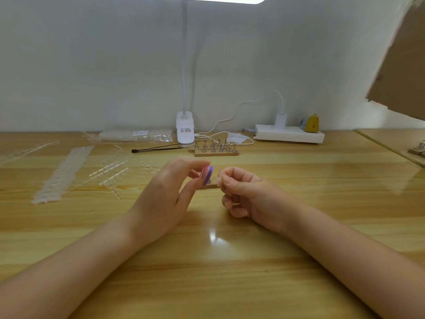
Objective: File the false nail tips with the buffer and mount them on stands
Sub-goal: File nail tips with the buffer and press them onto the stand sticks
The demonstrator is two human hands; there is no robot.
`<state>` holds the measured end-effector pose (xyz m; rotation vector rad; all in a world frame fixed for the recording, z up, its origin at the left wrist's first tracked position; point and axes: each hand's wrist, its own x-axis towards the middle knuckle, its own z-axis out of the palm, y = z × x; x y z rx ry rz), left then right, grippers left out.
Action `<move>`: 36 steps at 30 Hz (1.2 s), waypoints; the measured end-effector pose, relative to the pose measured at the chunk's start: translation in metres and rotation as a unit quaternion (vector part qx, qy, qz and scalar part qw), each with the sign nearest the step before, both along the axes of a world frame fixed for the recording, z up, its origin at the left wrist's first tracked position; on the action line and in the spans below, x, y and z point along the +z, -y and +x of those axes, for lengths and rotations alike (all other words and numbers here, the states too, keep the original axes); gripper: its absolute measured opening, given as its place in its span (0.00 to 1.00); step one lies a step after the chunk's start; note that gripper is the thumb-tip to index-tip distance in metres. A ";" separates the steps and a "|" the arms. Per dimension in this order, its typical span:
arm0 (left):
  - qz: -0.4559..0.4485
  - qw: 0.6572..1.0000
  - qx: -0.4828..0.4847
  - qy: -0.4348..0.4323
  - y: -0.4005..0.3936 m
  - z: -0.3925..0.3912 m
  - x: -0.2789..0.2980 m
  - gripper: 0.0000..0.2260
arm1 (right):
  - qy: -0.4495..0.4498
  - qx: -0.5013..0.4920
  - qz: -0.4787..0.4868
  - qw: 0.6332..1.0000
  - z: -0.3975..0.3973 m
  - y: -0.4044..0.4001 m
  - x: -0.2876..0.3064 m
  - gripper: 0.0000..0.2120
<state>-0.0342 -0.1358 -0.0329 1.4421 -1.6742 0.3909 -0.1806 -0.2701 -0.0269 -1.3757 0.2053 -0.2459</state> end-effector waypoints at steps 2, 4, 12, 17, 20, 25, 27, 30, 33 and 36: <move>0.013 0.999 -0.030 -0.034 0.001 -0.005 0.002 0.12 | -0.002 -0.004 -0.007 1.000 0.000 -0.001 0.000 0.04; 0.069 0.997 -0.020 -0.032 0.001 -0.004 0.000 0.11 | 0.000 -0.006 0.000 1.000 -0.001 -0.001 0.001 0.04; 0.066 0.996 -0.006 -0.055 0.000 -0.011 0.005 0.11 | -0.001 -0.020 0.001 1.000 0.001 -0.001 -0.001 0.05; 0.125 0.983 0.136 0.012 -0.002 0.003 -0.003 0.09 | -0.001 -0.039 0.029 0.999 0.002 0.000 0.000 0.09; 0.167 0.944 0.270 0.091 -0.001 0.004 -0.001 0.11 | -0.014 -0.052 0.012 0.998 0.003 -0.001 -0.001 0.14; 0.149 0.971 0.183 0.037 -0.002 0.000 -0.001 0.16 | -0.025 -0.065 -0.020 0.997 0.004 -0.003 -0.001 0.12; 0.107 0.990 0.073 -0.063 -0.002 -0.007 0.003 0.12 | -0.022 -0.064 -0.022 0.997 0.004 -0.003 -0.001 0.10; 0.102 0.980 -0.008 -0.173 -0.002 -0.016 0.005 0.10 | -0.019 -0.052 -0.022 0.998 0.004 -0.002 -0.001 0.09; 0.108 0.975 -0.014 -0.195 -0.003 -0.016 0.005 0.10 | -0.023 -0.039 -0.036 0.998 0.004 -0.002 -0.002 0.11; 0.104 0.985 0.007 -0.137 -0.002 -0.014 0.003 0.09 | -0.025 -0.028 -0.065 0.997 0.005 -0.002 -0.003 0.14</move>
